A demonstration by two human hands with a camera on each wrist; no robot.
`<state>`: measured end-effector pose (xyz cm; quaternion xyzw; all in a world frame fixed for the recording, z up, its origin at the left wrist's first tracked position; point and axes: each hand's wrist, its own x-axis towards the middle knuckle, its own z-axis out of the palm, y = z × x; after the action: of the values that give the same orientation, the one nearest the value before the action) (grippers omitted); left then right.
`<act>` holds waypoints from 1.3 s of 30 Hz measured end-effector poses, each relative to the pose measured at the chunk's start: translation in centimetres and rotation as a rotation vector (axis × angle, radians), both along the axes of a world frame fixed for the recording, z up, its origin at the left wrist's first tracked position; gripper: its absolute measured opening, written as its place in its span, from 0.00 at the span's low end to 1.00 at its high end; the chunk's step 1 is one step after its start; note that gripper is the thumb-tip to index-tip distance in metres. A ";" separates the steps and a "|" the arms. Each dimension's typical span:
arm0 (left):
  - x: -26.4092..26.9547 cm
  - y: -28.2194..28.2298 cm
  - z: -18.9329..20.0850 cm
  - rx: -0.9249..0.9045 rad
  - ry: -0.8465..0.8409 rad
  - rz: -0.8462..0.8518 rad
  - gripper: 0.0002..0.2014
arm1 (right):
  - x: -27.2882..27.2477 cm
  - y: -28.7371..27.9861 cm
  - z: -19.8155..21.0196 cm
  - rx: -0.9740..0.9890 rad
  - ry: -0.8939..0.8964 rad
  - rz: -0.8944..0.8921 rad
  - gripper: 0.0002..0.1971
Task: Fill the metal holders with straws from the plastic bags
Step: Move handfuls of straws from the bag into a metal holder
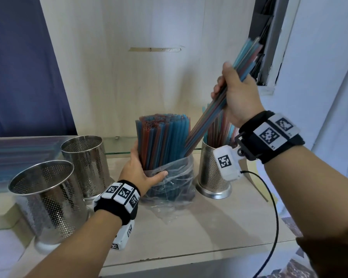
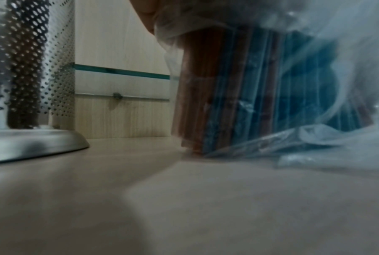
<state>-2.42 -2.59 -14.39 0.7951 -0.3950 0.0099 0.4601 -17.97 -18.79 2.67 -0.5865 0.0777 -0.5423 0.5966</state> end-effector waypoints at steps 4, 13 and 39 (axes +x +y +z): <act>-0.1 0.0 0.0 -0.003 -0.015 -0.001 0.55 | -2.0 -0.8 1.5 -0.096 -0.061 -0.043 0.13; -0.3 0.1 0.1 0.013 -0.018 0.008 0.53 | -3.9 -4.0 1.7 -0.286 0.072 -0.266 0.15; 0.2 -0.2 -0.4 0.006 0.001 -0.004 0.52 | -0.5 -5.2 -7.5 -0.717 0.406 -0.711 0.44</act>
<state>-2.19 -2.76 -14.77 0.7957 -0.3964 0.0073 0.4579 -18.50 -24.00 -4.84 -0.7837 0.1950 -0.5790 0.1122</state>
